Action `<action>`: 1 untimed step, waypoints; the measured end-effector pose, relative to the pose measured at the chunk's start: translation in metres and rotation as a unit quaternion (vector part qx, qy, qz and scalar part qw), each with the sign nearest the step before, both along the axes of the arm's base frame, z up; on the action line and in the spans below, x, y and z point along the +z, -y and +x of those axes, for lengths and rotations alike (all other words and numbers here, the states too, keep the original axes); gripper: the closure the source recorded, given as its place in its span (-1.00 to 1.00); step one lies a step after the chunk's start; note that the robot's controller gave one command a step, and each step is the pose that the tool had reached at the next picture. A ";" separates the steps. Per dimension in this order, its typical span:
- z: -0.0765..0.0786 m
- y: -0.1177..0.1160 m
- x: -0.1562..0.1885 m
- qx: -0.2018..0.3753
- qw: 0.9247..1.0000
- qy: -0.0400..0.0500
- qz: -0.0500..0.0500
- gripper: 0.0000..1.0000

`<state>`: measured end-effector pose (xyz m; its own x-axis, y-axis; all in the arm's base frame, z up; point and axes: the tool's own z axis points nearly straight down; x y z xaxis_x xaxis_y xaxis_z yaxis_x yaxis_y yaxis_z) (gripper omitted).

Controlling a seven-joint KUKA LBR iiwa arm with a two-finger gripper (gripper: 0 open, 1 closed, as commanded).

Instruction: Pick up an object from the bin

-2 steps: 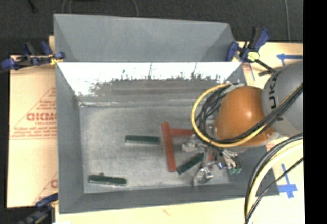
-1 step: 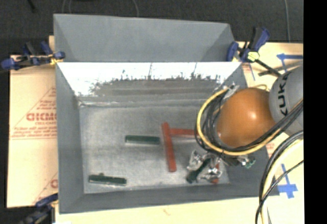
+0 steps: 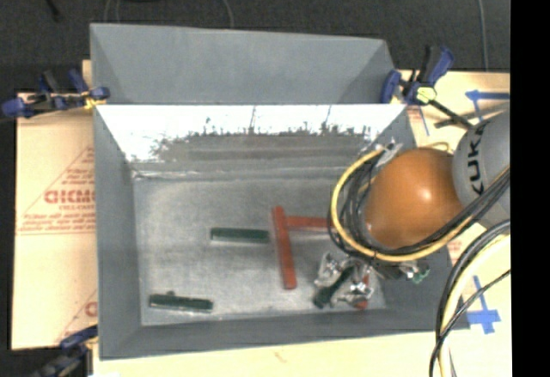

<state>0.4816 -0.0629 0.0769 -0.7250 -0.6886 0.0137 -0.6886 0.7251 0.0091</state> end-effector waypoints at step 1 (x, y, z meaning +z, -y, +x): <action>-0.001 0.000 0.003 0.000 1.000 0.000 0.000 1.00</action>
Offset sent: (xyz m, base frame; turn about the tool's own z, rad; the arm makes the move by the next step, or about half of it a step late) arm 0.0000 0.0000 0.0422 0.0001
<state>0.4806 -0.0628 0.0795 -0.7250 -0.6887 0.0138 -0.6886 0.7251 0.0102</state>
